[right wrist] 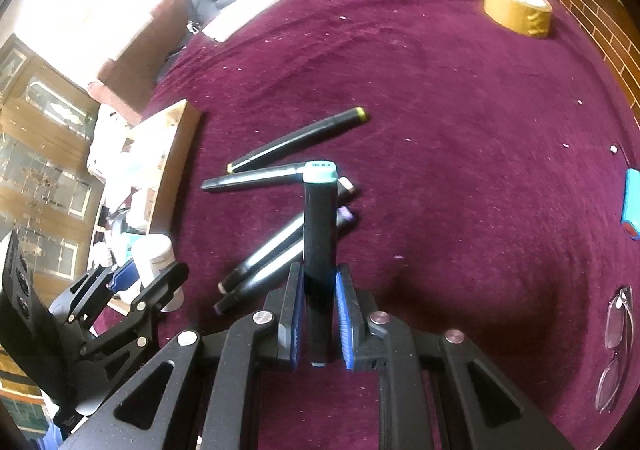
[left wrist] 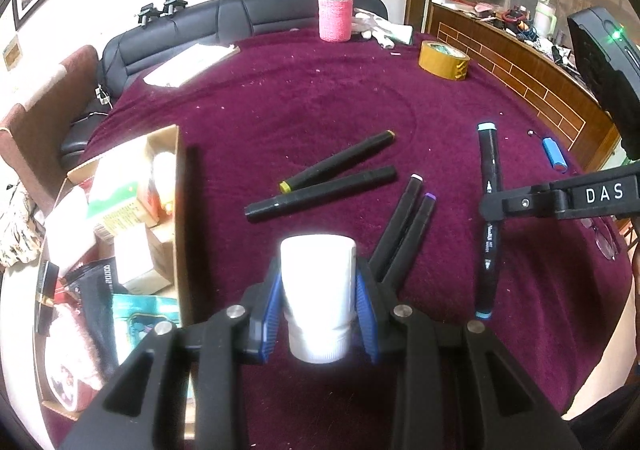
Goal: Organize objects
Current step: 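Carry the white roll and black marker over the cardboard tray with both grippers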
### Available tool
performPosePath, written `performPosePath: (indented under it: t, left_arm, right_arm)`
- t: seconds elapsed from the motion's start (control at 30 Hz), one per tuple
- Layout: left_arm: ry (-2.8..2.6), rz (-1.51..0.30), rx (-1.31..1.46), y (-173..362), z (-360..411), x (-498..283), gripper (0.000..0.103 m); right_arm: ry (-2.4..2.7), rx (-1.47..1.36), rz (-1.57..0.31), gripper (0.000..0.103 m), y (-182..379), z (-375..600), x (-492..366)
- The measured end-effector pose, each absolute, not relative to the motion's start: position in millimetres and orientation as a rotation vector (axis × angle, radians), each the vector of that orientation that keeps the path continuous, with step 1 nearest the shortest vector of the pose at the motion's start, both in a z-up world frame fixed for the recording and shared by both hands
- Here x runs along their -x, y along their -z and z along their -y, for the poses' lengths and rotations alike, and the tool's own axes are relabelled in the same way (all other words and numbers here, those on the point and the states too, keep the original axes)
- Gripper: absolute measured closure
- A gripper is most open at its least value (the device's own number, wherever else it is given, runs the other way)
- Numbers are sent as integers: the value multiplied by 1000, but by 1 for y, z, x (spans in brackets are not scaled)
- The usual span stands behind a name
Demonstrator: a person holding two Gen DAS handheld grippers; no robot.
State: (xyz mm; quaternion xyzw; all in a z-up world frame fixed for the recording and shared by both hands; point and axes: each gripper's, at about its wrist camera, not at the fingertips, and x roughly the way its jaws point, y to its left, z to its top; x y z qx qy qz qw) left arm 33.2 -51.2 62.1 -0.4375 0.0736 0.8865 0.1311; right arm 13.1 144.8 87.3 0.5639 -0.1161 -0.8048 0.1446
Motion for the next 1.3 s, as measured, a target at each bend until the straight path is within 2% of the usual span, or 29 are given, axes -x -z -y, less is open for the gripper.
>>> performPosePath:
  t: [0.7,1.3]
  left_arm:
    - [-2683,-140,1221,-87,96,-60,70]
    - [-2828,-47,1239,-104,182,-84,70]
  right_arm:
    - [2258,-1508,257,86,-120,-82,-21]
    - [2118,-1420,248,86,-140,9,-12]
